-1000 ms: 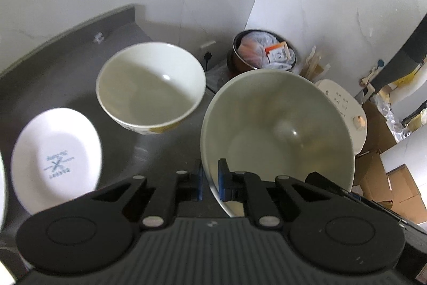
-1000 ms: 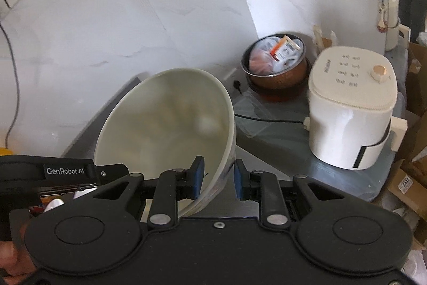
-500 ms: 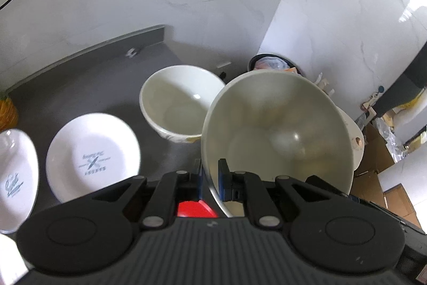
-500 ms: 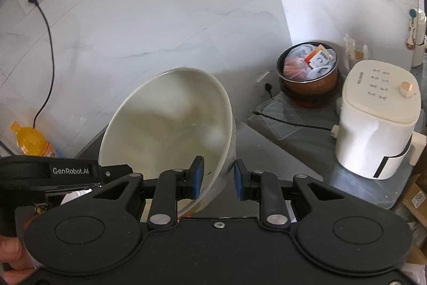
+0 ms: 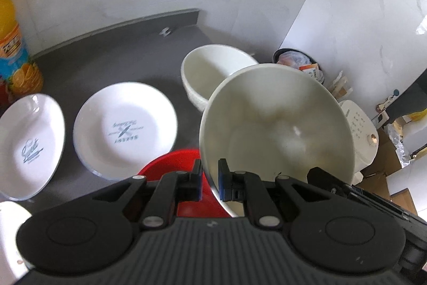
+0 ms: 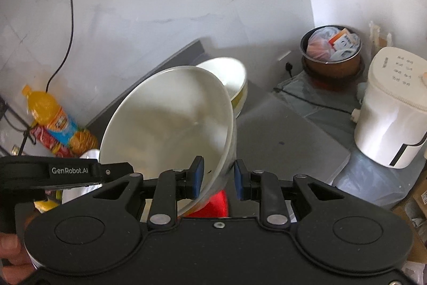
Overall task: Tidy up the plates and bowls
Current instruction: 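Carry the large white bowl with both grippers and lower it into the red bowl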
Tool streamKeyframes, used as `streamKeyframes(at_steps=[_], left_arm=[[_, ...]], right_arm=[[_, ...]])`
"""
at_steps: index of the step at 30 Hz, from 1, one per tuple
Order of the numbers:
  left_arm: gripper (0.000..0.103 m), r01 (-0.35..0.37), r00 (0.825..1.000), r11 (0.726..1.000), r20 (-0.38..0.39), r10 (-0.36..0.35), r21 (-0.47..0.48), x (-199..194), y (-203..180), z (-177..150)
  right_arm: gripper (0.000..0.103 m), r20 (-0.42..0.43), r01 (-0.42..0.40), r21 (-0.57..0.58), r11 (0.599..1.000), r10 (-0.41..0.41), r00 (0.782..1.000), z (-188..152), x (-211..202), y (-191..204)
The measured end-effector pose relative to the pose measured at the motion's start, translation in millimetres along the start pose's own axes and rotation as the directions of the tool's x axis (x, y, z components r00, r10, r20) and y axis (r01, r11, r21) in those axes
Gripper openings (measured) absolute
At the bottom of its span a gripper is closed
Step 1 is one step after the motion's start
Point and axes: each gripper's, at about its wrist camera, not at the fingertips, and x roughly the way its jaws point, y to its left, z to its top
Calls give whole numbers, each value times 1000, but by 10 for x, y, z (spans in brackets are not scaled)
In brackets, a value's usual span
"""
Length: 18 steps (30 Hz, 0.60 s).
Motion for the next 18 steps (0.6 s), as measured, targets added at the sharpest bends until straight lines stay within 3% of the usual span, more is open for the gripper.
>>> streamKeyframes(at_steps=[18], left_arm=[[10, -14, 994, 1000, -107, 13, -11, 121, 419, -157]], right_arm=[[25, -113, -19, -84, 996, 10, 994, -48, 184, 230]])
